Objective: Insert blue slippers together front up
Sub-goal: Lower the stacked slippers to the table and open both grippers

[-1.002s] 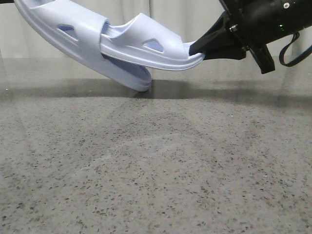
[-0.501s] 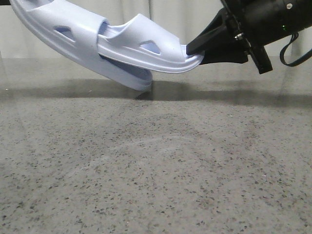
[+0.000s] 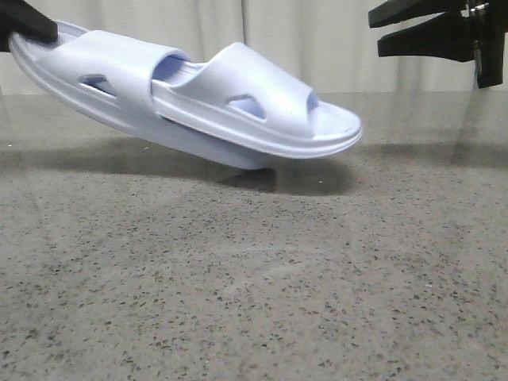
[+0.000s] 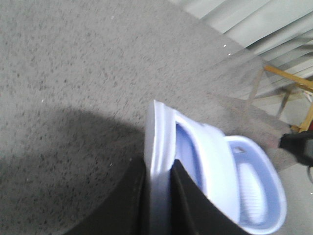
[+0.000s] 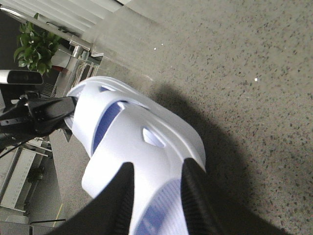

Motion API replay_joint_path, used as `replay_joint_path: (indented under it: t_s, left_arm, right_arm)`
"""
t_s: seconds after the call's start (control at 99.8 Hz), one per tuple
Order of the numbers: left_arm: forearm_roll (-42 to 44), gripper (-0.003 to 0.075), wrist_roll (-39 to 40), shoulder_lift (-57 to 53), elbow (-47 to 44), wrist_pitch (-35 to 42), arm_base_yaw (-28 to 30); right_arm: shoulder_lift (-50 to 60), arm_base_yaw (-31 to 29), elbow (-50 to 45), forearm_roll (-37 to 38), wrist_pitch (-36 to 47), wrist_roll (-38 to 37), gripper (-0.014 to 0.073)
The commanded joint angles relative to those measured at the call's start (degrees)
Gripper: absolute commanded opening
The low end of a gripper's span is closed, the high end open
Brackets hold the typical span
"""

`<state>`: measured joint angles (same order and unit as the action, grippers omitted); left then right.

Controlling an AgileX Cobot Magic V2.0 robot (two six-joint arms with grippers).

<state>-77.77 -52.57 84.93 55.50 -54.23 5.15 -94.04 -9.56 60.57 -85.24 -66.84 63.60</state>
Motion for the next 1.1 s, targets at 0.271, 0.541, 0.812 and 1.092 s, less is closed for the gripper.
replay_joint_path:
  t_s: [0.271,0.541,0.812,1.092]
  left_arm:
    - [-3.3,0.0047,-8.7,-1.7,-3.6,8.0,-6.2]
    - [-2.5,0.0439,-12.3,-1.7,-2.4,9.2,-5.2]
    - [0.2,0.0449,-12.2,-1.7,4.5,-1.9,1.4]
    - [2.0,0.0015,-13.6,-9.8,6.0,-0.2,4.7]
  right_arm:
    - [2.9,-0.6,1.7,-3.5,-8.2,0.9,0.0187]
    - [2.9,-0.6,1.7,-3.5,-8.2,0.9,0.0187]
    - [3.0,-0.6,1.7,-2.8,-8.2,0.9,0.0140]
    - [7.0,-0.6,1.7,3.0,-3.7,0.9,-0.0078]
